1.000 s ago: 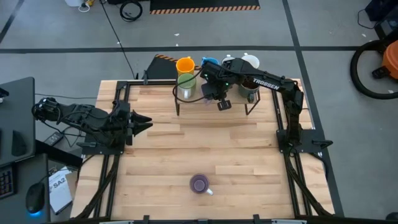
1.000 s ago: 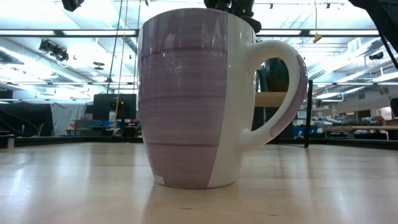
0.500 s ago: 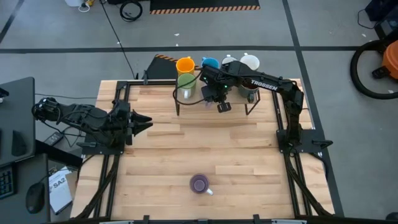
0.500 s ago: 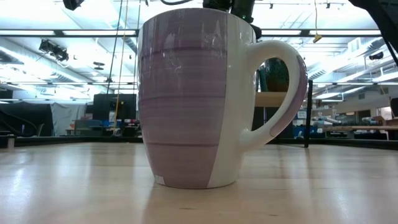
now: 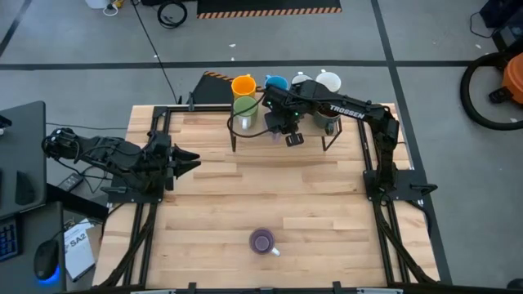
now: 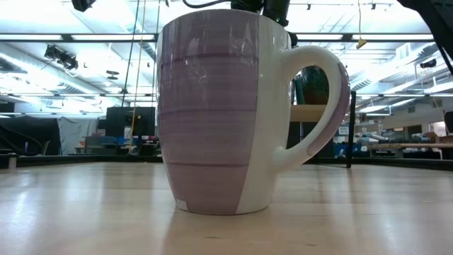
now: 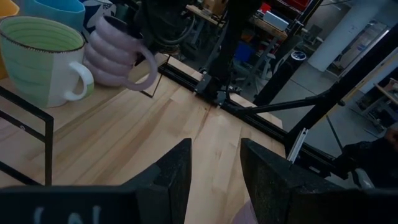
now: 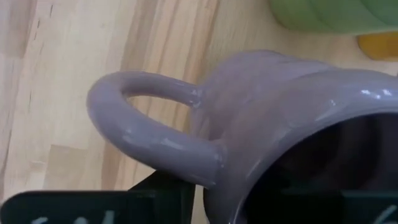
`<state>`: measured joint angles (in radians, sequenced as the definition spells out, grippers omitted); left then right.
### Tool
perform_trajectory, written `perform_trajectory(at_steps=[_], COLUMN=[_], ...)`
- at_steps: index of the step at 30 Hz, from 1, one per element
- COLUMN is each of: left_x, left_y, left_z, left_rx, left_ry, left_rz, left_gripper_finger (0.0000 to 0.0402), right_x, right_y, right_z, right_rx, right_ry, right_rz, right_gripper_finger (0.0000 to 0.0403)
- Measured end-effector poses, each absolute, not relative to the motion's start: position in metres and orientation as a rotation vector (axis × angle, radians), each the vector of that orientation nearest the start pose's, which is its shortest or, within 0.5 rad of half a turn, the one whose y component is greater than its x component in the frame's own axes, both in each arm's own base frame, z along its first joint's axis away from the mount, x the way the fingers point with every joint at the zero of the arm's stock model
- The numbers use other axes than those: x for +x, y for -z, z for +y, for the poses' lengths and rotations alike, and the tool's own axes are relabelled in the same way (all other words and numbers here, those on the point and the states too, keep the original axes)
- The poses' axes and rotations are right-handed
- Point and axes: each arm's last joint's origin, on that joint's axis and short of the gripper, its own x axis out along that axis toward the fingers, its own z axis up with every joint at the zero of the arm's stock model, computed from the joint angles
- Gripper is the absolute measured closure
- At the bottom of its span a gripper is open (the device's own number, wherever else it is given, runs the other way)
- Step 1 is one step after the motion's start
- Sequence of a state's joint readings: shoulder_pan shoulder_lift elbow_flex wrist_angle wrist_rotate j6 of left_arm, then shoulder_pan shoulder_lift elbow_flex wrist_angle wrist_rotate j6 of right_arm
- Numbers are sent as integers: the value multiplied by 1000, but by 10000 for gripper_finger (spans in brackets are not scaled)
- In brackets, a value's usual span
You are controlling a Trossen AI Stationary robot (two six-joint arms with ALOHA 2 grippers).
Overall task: Place coffee mugs
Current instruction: Put the purple mug on the shelf
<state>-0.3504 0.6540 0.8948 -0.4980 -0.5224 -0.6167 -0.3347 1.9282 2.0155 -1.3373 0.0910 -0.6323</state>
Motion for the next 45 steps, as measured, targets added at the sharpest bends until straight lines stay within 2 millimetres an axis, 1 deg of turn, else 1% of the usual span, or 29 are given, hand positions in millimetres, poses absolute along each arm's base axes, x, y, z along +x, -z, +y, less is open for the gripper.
perform_trajectory(at_steps=[5,11,21,36,38,45], left_x=[121,121,121,121,121,121], left_y=[-357,-357,-357,-357,-357,-357], left_z=[-29,-29,-29,-29,-29,-30], left_rx=[-503,-503,-504,-504,-505,-508], left_ry=[-236,-236,-236,-235,-226,-208], left_rz=[172,172,173,173,176,183], left_gripper_finger=[259,259,259,259,259,259], right_x=[360,361,362,365,364,361], right_y=[-340,-341,-342,-343,-345,-367], right_z=[-128,-128,-124,-118,-117,-117], right_rx=[-388,-388,-455,-496,-485,-478], right_ry=[-38,27,79,66,74,106], right_rz=[1311,1314,1339,1331,1328,1270], right_gripper_finger=[271,249,247,245,242,226])
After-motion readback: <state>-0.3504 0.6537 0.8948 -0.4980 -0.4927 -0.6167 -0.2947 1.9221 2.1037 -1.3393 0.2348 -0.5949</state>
